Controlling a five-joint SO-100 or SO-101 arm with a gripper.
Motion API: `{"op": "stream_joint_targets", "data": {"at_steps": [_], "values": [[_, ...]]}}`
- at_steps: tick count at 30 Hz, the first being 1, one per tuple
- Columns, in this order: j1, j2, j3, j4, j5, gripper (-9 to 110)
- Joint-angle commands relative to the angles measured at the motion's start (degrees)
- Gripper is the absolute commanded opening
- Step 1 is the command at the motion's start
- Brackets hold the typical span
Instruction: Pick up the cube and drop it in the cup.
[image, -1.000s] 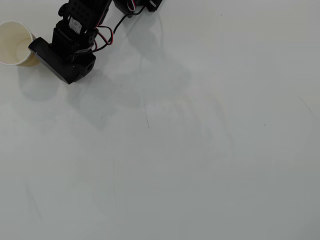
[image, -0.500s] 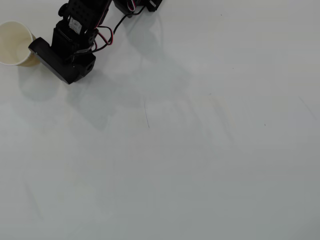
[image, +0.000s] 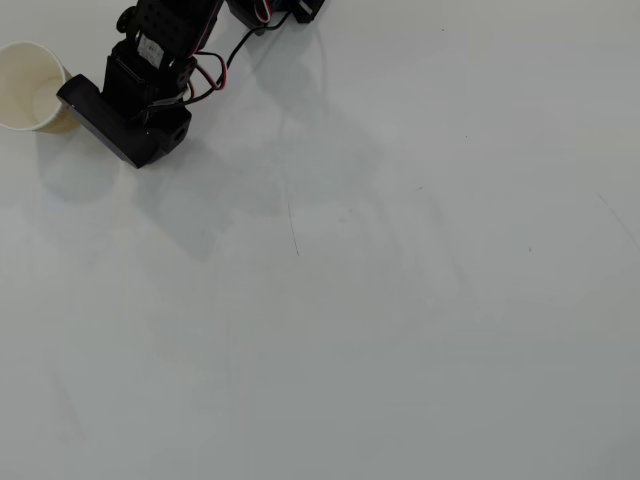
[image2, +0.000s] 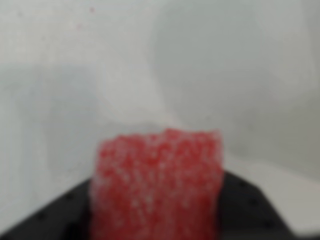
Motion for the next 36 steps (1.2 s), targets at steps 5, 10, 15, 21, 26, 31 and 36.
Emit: {"op": "stream_joint_targets", "data": {"at_steps": [5, 10, 15, 21, 26, 31, 36], "values": [[-0.62, 3.08, -7.65, -1.49, -0.44, 0], [-1.67, 7.38, -7.56, -1.49, -0.26, 0], [-3.78, 13.71, -7.47, -1.49, -0.18, 0], [-5.63, 22.06, -7.47, -1.49, -0.18, 0], [-5.8, 29.09, -7.47, -1.49, -0.18, 0], [-4.04, 35.42, -8.09, -1.49, -0.35, 0], [0.35, 40.52, -7.91, -3.43, -0.53, 0]]}}
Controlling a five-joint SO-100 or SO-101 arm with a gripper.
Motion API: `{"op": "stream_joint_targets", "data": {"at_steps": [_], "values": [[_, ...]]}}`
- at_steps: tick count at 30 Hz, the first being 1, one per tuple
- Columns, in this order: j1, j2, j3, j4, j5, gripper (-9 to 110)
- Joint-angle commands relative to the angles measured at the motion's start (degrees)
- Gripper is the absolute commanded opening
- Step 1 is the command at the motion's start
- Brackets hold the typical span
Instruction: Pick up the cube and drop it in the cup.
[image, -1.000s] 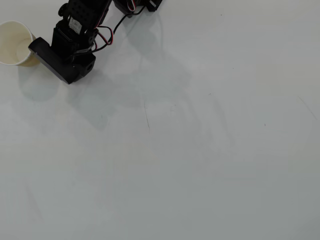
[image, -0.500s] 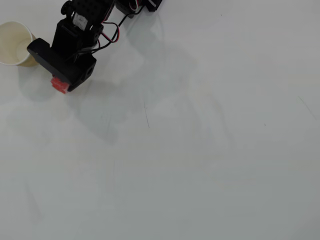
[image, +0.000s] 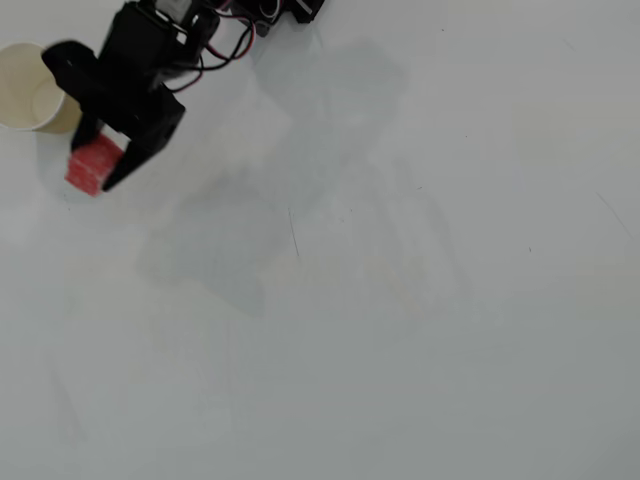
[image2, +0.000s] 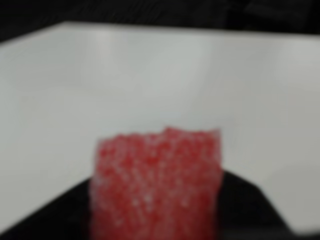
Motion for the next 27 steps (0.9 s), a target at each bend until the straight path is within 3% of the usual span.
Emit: {"op": "stream_joint_targets", "data": {"at_steps": [1, 11, 27], "values": [[3.87, 7.12, -7.65, -4.39, -0.53, 0], [12.57, 6.94, -7.56, -9.67, -0.79, 0], [21.27, 5.36, -11.34, -4.22, -0.79, 0]]}}
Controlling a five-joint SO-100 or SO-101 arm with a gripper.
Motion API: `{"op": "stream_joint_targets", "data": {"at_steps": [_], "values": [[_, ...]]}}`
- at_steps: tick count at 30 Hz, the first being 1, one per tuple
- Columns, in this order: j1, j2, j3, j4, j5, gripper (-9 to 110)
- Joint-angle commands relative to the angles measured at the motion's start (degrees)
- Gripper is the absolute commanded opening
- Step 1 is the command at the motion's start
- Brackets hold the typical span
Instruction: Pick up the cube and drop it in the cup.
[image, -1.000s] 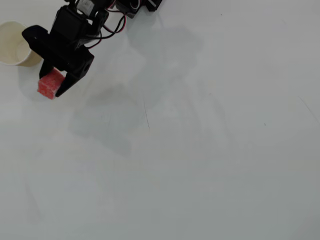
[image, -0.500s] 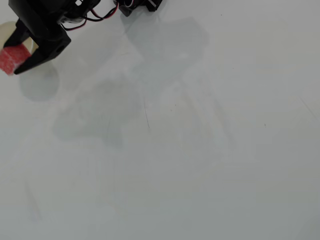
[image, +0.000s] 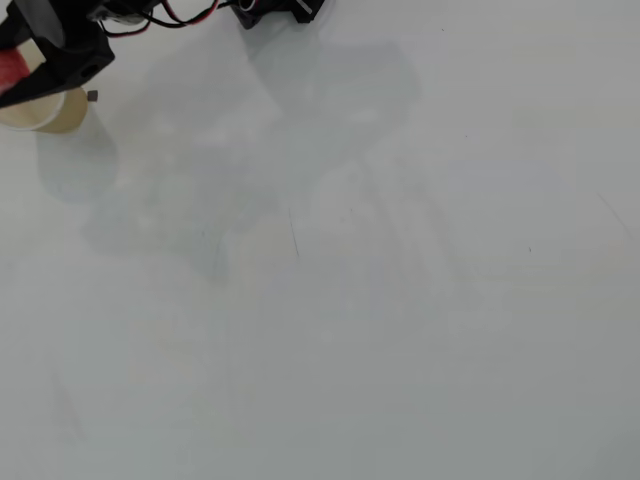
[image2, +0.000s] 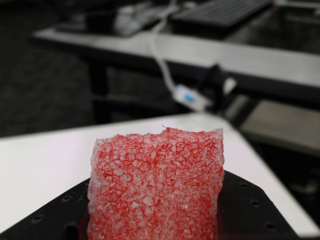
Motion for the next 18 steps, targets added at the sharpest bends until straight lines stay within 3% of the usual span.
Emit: {"op": "stream_joint_targets", "data": {"at_steps": [1, 18], "values": [[2.11, 1.85, -8.88, 1.14, -0.79, 0], [6.06, 3.43, -4.31, 9.32, -0.88, 0]]}}
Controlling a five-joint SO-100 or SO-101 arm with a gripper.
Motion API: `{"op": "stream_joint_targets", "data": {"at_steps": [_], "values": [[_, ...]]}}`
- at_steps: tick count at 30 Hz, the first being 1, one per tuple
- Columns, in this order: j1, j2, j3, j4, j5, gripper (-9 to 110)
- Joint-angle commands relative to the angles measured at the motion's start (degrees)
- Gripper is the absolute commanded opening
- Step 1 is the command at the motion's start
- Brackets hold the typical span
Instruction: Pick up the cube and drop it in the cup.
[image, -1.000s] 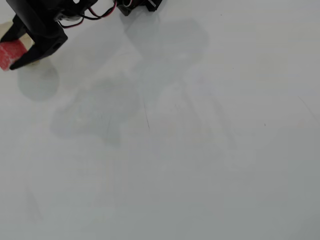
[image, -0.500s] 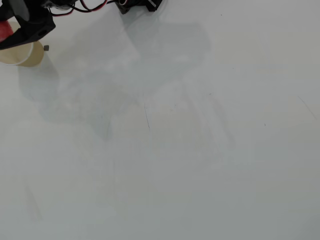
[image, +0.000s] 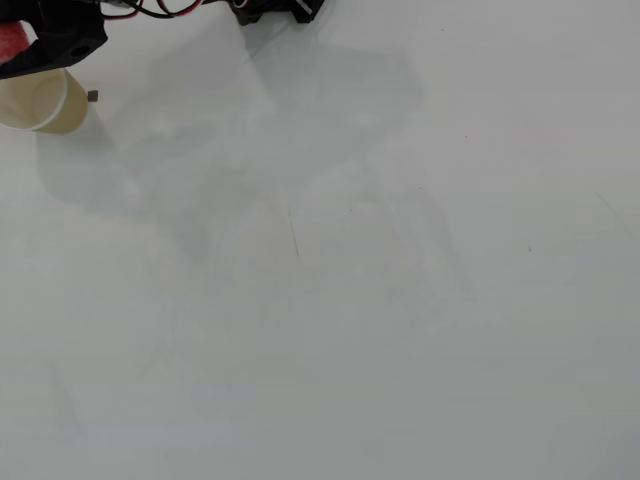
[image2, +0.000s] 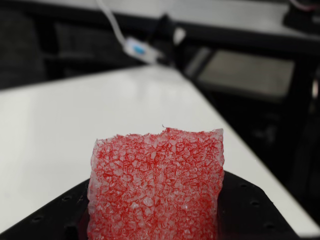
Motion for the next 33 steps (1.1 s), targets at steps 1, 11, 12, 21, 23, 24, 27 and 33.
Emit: {"op": "stream_joint_targets", "data": {"at_steps": [1, 11, 12, 21, 23, 24, 27, 33], "values": [[0.26, 3.43, -4.31, 0.88, -0.88, 0], [-0.7, -2.37, -8.35, 5.01, -0.44, 0], [-0.88, -3.08, -8.96, 5.71, -0.35, 0], [-1.41, -4.92, -11.16, 6.06, -0.18, 0], [-1.58, -4.92, -11.87, 5.89, -0.18, 0], [-1.67, -4.92, -12.22, 5.62, -0.09, 0], [-1.85, -5.36, -13.27, 4.83, -0.09, 0], [-1.85, -5.98, -13.54, 3.25, -0.09, 0]]}}
